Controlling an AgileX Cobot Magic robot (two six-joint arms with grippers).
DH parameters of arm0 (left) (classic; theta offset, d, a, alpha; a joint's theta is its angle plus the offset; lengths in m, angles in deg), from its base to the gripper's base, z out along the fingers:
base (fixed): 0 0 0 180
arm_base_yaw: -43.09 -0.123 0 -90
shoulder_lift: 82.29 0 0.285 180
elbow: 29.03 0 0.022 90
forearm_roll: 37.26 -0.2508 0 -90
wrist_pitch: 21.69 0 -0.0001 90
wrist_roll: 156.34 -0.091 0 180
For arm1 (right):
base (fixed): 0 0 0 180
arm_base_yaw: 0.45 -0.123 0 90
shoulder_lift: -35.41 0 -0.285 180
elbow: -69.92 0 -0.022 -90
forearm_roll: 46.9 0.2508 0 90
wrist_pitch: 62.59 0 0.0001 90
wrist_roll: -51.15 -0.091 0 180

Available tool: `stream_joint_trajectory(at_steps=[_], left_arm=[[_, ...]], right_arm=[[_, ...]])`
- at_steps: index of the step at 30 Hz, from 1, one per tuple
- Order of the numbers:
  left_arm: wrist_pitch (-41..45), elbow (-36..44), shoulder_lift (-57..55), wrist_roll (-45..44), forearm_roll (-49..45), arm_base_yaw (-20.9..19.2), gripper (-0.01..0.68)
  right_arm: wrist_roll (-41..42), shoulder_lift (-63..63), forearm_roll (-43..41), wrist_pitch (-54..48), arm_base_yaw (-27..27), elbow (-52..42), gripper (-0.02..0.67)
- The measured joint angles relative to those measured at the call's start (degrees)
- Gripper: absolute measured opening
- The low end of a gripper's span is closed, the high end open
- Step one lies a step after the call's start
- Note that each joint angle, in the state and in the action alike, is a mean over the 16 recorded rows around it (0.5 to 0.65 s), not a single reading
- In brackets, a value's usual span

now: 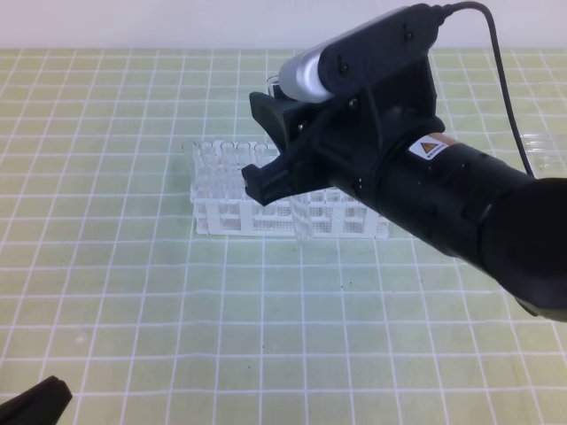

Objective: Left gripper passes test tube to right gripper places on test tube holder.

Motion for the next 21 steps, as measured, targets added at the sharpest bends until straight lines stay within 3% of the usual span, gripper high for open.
stream_joint_trajectory(at_steps=[21], left_arm=[[0.1, 0.0, 0.0, 0.0, 0.0, 0.0, -0.002]], right_arm=[[-1.7, -0.1, -2.2, 2.0, 0.4, 0.0, 0.097]])
